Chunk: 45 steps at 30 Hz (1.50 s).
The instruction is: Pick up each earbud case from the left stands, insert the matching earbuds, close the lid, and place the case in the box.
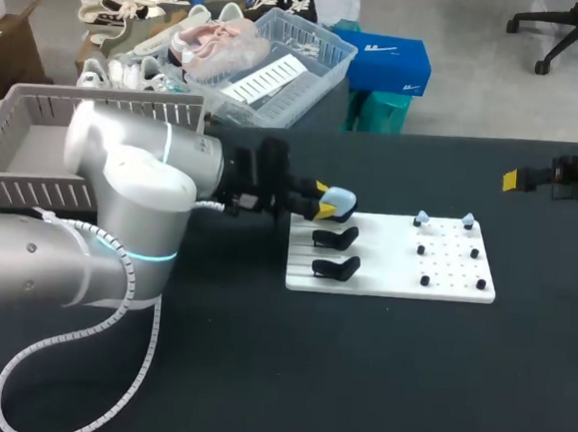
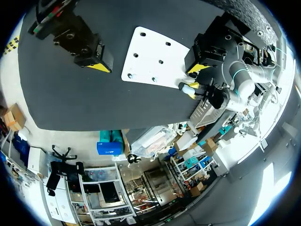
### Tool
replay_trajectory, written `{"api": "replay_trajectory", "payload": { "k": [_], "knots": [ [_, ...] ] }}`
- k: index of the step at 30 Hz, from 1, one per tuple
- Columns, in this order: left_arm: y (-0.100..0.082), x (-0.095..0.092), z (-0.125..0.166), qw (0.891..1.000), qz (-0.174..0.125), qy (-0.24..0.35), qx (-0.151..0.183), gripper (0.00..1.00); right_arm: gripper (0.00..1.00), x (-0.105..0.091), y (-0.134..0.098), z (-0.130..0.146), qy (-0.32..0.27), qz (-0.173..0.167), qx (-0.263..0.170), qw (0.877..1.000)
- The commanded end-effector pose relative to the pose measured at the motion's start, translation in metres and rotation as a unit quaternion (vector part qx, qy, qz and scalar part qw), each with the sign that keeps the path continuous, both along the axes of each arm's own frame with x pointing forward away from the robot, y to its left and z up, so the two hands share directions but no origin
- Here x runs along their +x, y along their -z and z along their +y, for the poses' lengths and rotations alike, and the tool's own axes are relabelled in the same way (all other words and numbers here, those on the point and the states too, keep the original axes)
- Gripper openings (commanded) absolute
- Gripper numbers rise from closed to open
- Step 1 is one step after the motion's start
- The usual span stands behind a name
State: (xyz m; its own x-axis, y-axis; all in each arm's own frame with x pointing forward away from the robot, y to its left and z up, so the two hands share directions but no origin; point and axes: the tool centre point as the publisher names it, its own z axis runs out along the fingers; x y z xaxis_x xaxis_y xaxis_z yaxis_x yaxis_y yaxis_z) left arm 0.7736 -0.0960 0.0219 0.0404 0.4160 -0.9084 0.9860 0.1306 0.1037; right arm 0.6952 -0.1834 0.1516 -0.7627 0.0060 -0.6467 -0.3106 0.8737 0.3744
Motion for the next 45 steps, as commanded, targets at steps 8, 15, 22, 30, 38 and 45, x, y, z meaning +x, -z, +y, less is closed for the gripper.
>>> {"api": "replay_trajectory", "payload": {
  "k": [8,15,22,30,38,45],
  "knots": [
    [-0.032,-0.008,0.015,0.999,0.008,0.003,-0.038,0.00,1.00,0.002,0.001,-0.001,-0.002,0.000,0.001,1.000],
    [-0.068,-0.028,0.034,0.997,0.022,0.013,-0.075,0.00,1.00,0.002,0.001,-0.001,-0.002,0.000,0.001,1.000],
    [-0.094,-0.054,0.041,0.993,0.031,0.004,-0.114,0.00,1.00,0.002,0.001,-0.001,-0.002,0.000,0.001,1.000],
    [-0.107,-0.081,0.033,0.989,0.025,0.011,-0.146,0.00,1.00,0.002,0.001,-0.001,-0.002,0.000,0.001,1.000],
    [-0.117,-0.102,0.023,0.986,0.013,0.033,-0.165,0.00,1.00,0.002,0.001,-0.001,-0.002,0.000,0.001,1.000],
    [-0.117,-0.114,0.014,0.984,0.005,0.038,-0.176,0.00,1.00,0.002,0.001,-0.001,-0.002,0.000,0.001,1.000]
  ]
}}
